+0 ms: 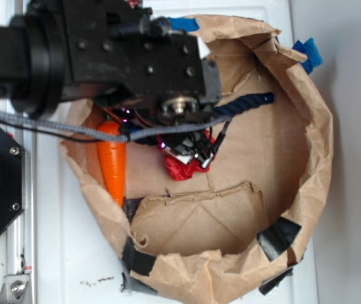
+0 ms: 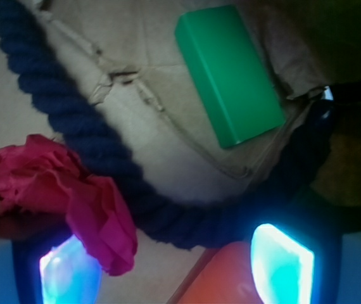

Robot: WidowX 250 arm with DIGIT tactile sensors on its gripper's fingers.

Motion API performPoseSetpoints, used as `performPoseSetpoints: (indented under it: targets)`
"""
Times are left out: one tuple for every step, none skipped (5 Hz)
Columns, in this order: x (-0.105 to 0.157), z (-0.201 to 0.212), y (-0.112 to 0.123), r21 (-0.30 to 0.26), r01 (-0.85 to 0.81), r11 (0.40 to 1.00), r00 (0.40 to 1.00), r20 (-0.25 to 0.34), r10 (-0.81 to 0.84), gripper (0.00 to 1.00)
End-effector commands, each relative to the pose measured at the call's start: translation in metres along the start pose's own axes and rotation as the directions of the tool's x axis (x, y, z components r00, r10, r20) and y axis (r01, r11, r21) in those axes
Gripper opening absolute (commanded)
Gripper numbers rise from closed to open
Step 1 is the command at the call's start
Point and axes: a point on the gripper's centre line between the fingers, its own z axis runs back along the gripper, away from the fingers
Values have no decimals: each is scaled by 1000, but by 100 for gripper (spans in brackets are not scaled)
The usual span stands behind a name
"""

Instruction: Grab the carrot.

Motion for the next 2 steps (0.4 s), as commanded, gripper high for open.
performPoseSetpoints:
  targets:
    - [50, 15, -7, -13, 52, 999, 998, 34, -51, 100]
    - [45, 25, -11, -40, 105, 994, 993, 50, -103, 100]
